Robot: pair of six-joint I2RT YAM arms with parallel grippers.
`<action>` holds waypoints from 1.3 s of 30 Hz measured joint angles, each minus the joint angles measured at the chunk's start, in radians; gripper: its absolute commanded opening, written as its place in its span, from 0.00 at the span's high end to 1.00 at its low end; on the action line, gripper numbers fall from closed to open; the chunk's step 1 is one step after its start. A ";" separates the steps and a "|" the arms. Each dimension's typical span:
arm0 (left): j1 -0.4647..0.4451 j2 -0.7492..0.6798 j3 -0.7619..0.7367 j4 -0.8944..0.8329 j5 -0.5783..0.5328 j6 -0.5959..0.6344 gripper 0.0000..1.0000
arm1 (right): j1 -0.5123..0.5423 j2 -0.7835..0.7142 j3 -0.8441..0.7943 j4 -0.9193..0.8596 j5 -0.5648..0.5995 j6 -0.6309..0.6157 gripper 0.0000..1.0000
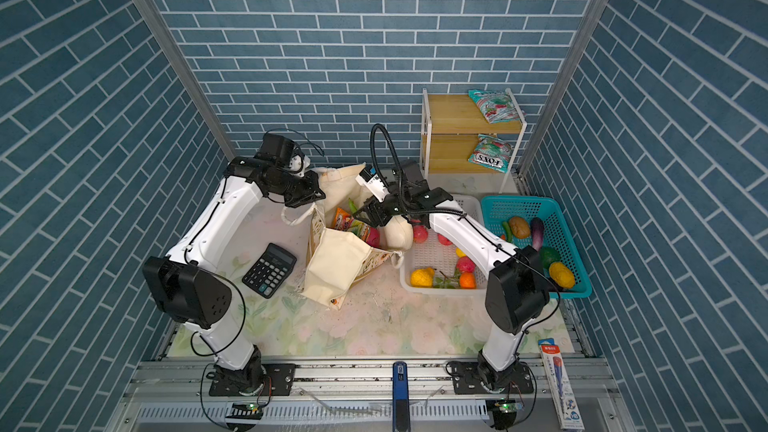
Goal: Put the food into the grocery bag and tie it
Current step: 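Lower the green snack bag into the tote and open the right gripper, then move the right gripper to the tote handle nearest the white basket and grasp it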
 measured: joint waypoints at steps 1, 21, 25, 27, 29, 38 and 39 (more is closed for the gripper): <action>0.000 0.000 0.000 0.000 -0.001 0.000 0.95 | -0.004 -0.029 0.000 -0.002 0.021 0.002 0.36; 0.000 0.000 0.000 0.001 -0.011 -0.004 0.95 | -0.126 -0.365 -0.417 -0.097 0.357 0.540 0.53; 0.000 0.000 -0.001 0.001 -0.011 -0.005 0.95 | -0.124 -0.365 -0.473 -0.085 0.354 0.573 0.54; 0.000 0.000 -0.007 0.005 -0.011 -0.005 0.95 | -0.124 -0.361 -0.489 -0.070 0.345 0.589 0.56; 0.000 0.000 -0.015 0.012 -0.011 -0.005 0.95 | -0.124 -0.342 -0.490 -0.051 0.327 0.595 0.61; 0.000 -0.021 -0.034 0.023 -0.025 -0.010 0.95 | -0.106 -0.213 -0.315 -0.111 0.254 0.547 1.00; 0.000 -0.031 -0.043 0.025 -0.032 -0.019 0.96 | -0.100 -0.206 -0.256 -0.134 0.252 0.525 1.00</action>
